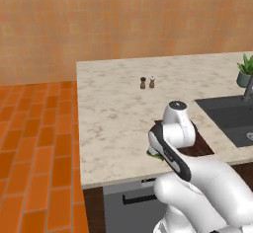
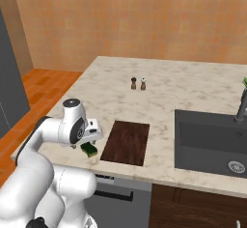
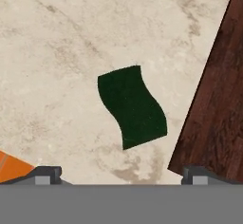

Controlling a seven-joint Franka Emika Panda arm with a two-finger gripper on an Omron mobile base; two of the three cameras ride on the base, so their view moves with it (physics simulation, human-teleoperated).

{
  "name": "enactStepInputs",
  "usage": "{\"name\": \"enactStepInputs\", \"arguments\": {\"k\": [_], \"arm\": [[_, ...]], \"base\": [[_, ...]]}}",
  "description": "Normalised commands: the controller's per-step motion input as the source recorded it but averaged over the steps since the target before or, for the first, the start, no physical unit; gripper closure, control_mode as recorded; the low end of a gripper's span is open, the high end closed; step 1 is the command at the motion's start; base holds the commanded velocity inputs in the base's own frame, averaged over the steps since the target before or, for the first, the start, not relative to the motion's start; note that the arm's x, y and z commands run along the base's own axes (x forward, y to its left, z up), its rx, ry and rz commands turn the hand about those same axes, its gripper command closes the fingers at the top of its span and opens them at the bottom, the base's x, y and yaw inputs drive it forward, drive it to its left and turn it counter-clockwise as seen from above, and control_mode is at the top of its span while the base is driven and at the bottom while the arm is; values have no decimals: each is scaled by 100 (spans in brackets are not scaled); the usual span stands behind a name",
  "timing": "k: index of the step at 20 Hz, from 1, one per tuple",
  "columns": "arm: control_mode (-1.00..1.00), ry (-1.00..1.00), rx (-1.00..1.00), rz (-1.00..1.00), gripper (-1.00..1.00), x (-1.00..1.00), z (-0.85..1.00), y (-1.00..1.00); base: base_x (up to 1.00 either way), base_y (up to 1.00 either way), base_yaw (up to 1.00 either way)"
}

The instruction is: Pick up the sponge from the counter and clean the cutting board by briefly scrubbing or pressing down on the cutting board. Once finished, release the sponge.

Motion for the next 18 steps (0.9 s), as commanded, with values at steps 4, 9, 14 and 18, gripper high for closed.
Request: {"name": "enactStepInputs", "arguments": {"k": [4,9,14,18], "arm": [[-100,0,0,2,-100,13,-23,0],[-100,0,0,3,-100,7,-27,0],[-100,-1,0,5,-100,3,-36,0],[-100,-1,0,4,-100,4,-37,0]], "base": [[0,0,0],[0,0,0],[0,0,0],[0,0,0]]}}
